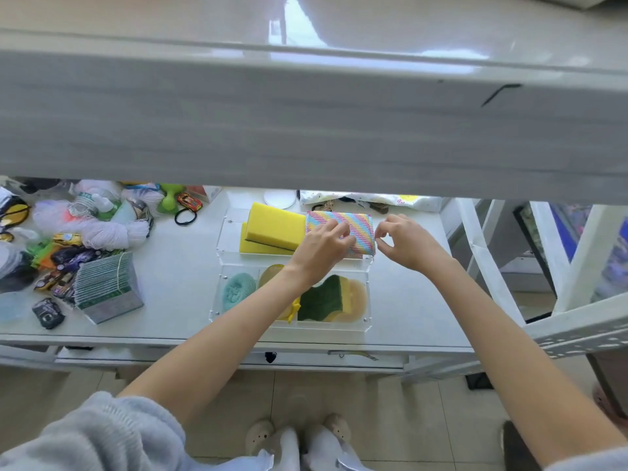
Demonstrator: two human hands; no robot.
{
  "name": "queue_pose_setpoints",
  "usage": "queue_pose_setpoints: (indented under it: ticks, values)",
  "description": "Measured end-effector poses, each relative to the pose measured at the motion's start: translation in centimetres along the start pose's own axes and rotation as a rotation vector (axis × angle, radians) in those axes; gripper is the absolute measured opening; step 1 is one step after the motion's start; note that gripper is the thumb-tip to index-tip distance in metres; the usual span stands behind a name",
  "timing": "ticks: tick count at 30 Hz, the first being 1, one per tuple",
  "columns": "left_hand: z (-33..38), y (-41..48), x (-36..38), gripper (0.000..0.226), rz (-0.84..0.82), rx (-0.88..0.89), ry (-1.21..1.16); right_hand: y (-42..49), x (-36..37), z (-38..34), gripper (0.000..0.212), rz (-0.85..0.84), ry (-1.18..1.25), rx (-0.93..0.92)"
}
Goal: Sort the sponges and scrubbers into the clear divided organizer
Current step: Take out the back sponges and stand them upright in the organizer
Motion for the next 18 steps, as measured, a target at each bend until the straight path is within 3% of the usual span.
queue_pose_setpoints:
  ticks: [4,6,8,10,12,18]
  values:
    - [-1.1,-0.1,-0.7,0.026,-0.109,-0.001,-0.177,0.5,0.0,-0.8,0.021,-0.009,-0.035,-0.015]
    - [-2.1,-0.5,-2.6,0.031,-0.075,-0.029,-0.221,0.7,0.0,-0.9,0.021,-0.015,-0.046,-0.022]
    - [-4.4,-1.3,-4.8,0.047,-0.035,-0.124,-0.195,0.7,0.0,-0.7,0.021,-0.023,-0.051,-0.025]
    - [-7.8,-2.3,-5.8,0.073,-0.135,-0.288,-0.1,0.6,0.0,-0.4,0.02,-0.031,-0.053,-0.021]
    - [-10.6,-3.3,-5.9,0.086,-0.256,-0.4,-0.06,0.7,0.0,-0.4,0.02,-0.028,-0.056,-0.023]
    - [-12.5,-4.6,-5.4,0.079,-0.317,-0.387,-0.185,1.0,-0.2,-0.7,0.022,-0.015,-0.064,-0.016]
Point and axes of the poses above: each hand's wrist, its own y-axis towards the middle knuckle, its own x-axis out of the palm, z = x × y, the point moved 7 cm from there along y, towards the middle knuckle, and after that the axes turned 12 degrees about -y, right-handed, at the moved point
